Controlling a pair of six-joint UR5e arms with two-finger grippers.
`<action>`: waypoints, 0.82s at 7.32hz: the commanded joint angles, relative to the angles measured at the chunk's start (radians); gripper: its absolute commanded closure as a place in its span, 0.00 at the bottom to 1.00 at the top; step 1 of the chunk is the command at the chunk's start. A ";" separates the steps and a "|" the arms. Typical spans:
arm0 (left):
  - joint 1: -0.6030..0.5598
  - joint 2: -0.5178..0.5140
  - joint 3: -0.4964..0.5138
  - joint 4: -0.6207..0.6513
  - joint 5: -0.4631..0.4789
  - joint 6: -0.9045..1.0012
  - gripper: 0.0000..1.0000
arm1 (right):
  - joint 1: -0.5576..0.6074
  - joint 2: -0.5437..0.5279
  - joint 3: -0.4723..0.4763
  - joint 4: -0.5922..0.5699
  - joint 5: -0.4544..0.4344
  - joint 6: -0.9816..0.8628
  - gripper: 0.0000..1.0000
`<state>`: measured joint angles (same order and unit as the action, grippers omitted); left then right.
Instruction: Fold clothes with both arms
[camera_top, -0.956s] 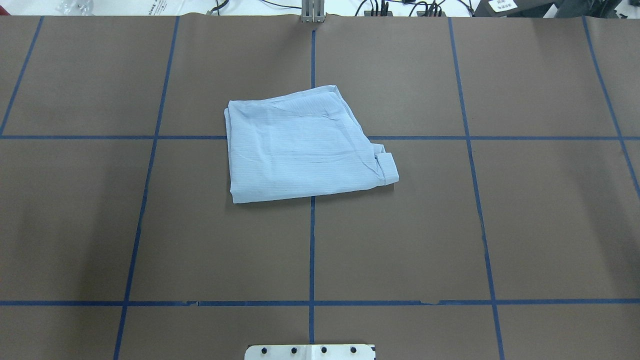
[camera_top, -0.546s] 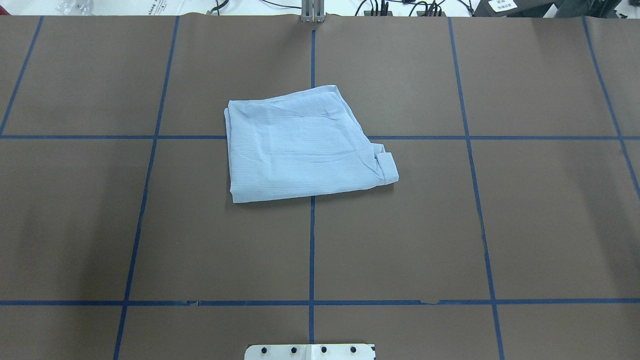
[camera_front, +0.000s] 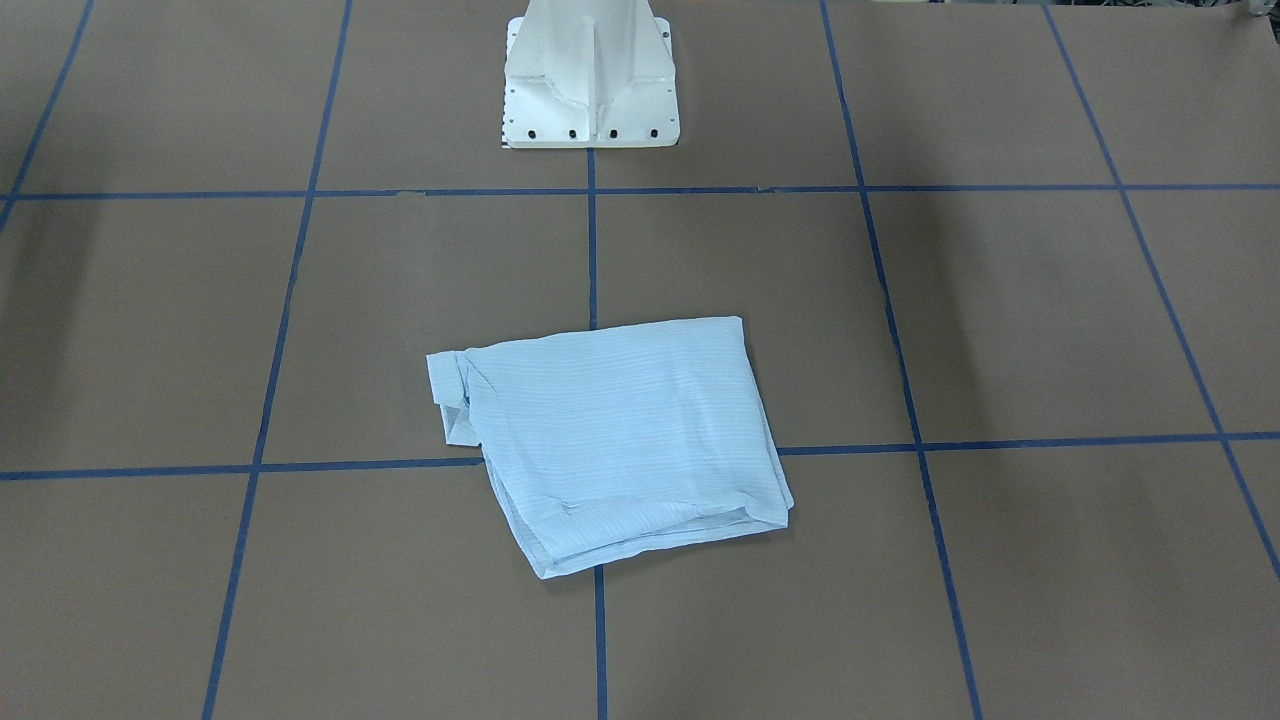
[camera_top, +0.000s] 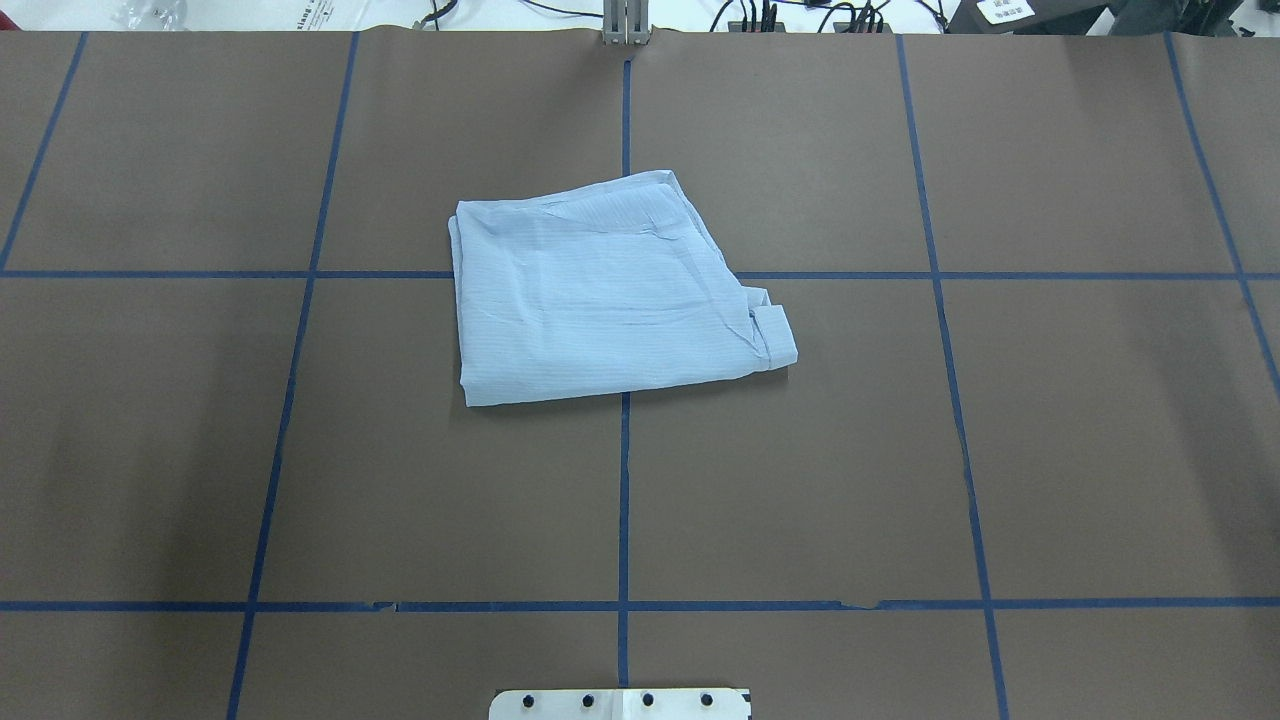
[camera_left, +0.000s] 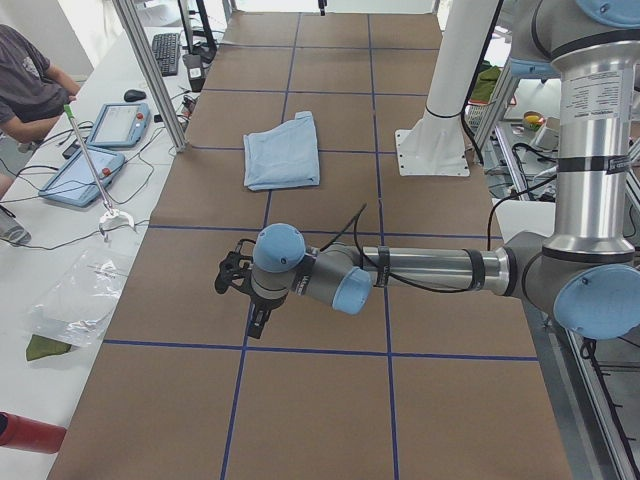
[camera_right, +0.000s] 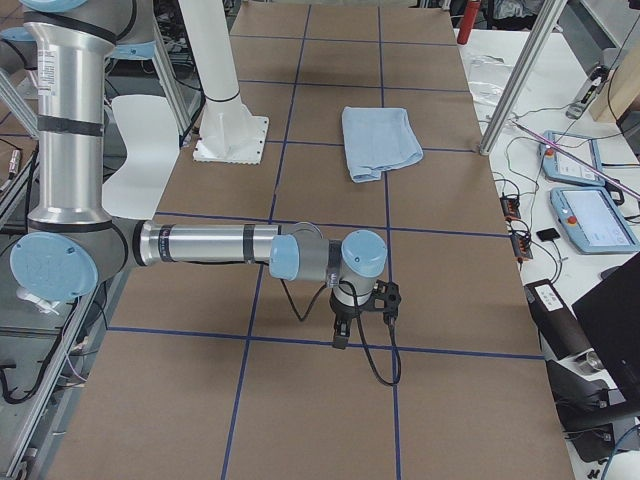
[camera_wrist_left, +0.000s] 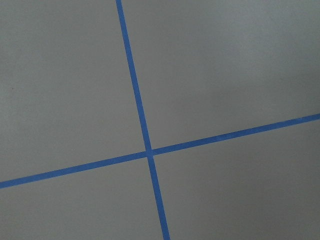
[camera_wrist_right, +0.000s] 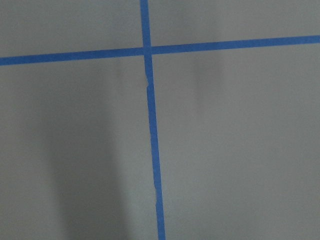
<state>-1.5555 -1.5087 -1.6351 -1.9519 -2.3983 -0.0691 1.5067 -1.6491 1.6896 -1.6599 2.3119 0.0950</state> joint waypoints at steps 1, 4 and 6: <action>0.000 0.001 -0.005 -0.002 -0.001 0.006 0.00 | -0.002 0.005 0.005 0.018 0.021 0.005 0.00; 0.000 -0.005 -0.017 -0.004 -0.001 0.006 0.00 | -0.019 0.009 0.018 0.020 0.021 0.003 0.00; 0.000 0.001 -0.023 -0.005 -0.002 0.006 0.00 | -0.028 0.009 0.012 0.019 0.021 0.005 0.00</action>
<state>-1.5555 -1.5089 -1.6554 -1.9560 -2.3995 -0.0629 1.4843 -1.6409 1.7017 -1.6408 2.3317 0.0982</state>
